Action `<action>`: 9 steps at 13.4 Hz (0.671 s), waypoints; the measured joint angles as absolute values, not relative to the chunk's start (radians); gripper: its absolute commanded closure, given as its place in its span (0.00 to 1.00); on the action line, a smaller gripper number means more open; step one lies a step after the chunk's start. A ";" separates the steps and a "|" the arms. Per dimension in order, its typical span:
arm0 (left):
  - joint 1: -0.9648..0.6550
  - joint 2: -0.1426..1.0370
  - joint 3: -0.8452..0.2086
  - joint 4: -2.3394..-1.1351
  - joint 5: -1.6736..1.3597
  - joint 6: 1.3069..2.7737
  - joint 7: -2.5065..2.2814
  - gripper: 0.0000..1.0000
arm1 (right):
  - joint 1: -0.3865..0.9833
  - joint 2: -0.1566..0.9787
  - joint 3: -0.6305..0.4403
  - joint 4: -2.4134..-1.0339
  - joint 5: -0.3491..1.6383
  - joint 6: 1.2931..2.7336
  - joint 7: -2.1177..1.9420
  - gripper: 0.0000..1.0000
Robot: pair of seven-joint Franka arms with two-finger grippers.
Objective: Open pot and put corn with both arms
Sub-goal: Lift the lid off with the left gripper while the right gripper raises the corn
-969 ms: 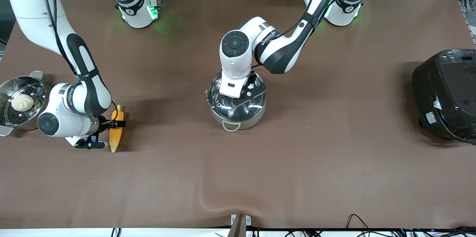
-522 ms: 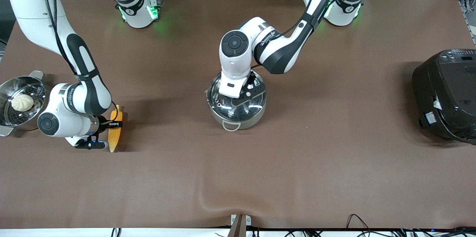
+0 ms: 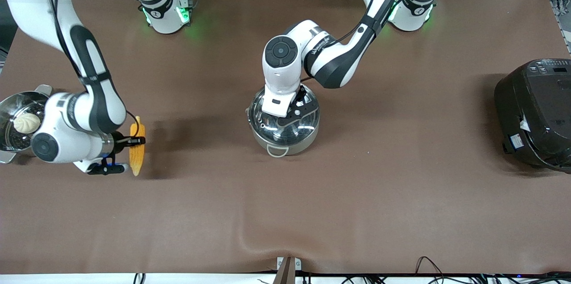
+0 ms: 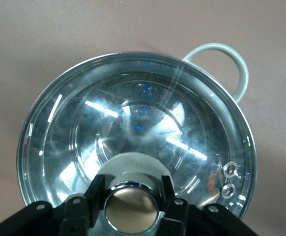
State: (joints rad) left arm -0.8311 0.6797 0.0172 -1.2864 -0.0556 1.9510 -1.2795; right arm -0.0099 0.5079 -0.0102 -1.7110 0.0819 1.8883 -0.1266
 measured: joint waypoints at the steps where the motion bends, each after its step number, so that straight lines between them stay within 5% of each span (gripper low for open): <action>1: -0.831 0.680 0.017 -1.286 -0.055 1.951 -1.280 1.00 | 0.005 0.469 -0.007 -1.705 0.084 1.835 -0.127 1.00; 5: -0.833 0.645 0.015 -1.276 -0.055 1.947 -1.279 1.00 | 0.057 0.385 -0.002 -1.655 0.092 1.682 -0.126 1.00; 9: -0.815 0.497 0.022 -1.271 -0.054 1.794 -1.265 1.00 | 0.062 0.380 0.008 -1.592 0.117 1.610 -0.127 1.00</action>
